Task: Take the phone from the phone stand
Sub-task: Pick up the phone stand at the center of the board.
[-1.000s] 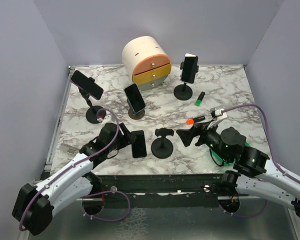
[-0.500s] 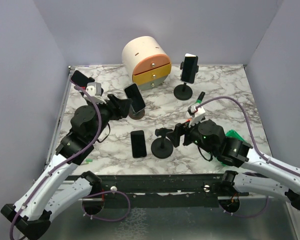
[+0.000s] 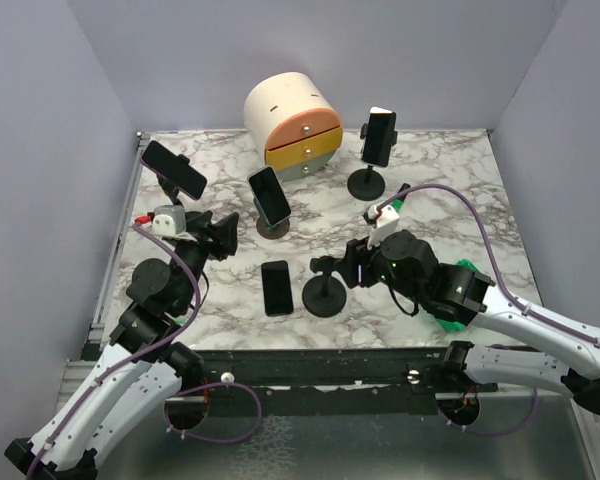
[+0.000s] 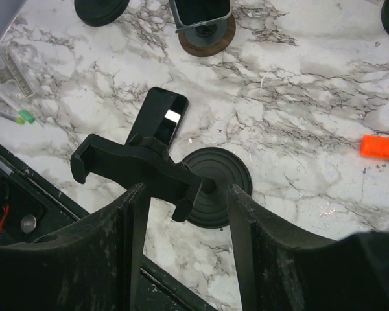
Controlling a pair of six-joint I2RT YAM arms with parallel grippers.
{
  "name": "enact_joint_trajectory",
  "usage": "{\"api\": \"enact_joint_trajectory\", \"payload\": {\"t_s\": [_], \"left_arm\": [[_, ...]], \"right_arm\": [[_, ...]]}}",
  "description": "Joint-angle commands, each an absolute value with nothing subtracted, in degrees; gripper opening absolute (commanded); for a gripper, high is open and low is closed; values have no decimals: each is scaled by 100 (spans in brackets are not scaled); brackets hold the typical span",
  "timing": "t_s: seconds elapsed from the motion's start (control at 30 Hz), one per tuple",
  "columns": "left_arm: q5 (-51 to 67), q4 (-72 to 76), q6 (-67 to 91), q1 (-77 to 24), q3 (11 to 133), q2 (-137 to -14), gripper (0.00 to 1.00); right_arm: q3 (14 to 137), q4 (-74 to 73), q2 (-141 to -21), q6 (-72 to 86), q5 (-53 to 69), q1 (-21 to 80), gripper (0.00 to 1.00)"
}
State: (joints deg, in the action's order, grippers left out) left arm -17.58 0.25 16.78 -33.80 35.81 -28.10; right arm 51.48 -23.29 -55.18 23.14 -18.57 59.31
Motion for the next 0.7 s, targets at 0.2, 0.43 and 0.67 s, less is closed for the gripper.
{"api": "enact_joint_trajectory", "payload": {"t_s": [0.2,0.43,0.67], "left_arm": [[-2149,261,1417,-3340,3401,-2435,62],[-2193,260,1441,-3344,3362,-2329,62],[-2197,239,1459,-3343,3364,-2368,62]], "right_arm": [[5314,-2612,-5825,2523,-1767,5963,49],[5286,-2571,-5829,2566,-1775,5968,37],[5311,-2612,-5799,2551,-1833,5968,7]]}}
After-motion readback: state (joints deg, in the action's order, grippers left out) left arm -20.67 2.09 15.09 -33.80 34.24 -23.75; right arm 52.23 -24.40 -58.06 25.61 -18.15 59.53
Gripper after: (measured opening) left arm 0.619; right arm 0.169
